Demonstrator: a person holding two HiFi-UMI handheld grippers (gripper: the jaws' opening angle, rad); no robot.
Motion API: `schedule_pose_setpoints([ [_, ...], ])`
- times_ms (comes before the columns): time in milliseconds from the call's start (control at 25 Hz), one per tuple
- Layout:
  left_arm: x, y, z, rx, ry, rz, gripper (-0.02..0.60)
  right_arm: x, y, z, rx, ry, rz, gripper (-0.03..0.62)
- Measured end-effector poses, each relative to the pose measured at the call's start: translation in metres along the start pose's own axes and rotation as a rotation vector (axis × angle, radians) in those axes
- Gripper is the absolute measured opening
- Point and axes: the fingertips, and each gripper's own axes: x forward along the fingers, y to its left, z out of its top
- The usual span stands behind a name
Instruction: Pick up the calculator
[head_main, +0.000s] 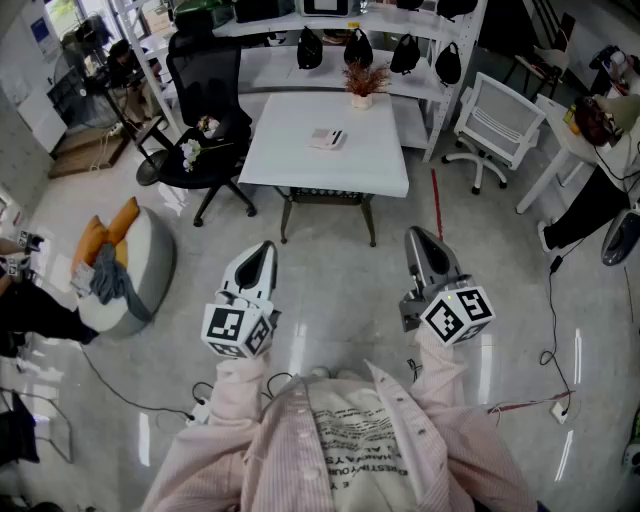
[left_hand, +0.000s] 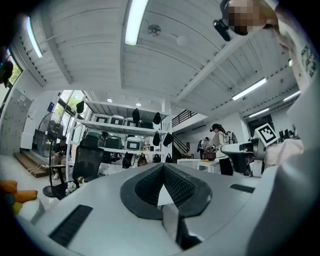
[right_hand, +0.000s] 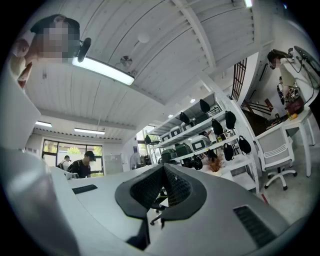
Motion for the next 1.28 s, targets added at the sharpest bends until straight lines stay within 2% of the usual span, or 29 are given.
schedule_pose_setpoints([
  [400,0.006,-0.008,-0.005,-0.009,0.008,0.001,0.002,0.001,-0.015,-0.005,-0.066,0.046,-0.042,0.002],
  [520,0.010,-0.012,-0.005,-0.011,0.009,0.002,0.002,0.002,-0.020,-0.005,-0.056,0.052,-0.031,0.002],
  [800,0.016,-0.022,-0.016,-0.020,0.023,0.012,0.002,0.004,-0.031,-0.016,-0.031,0.099,-0.010,0.112],
  [1280,0.018,-0.022,-0.035,-0.039,0.075,0.035,0.002,0.018,-0.033,-0.035,0.021,0.149,0.031,0.178],
])
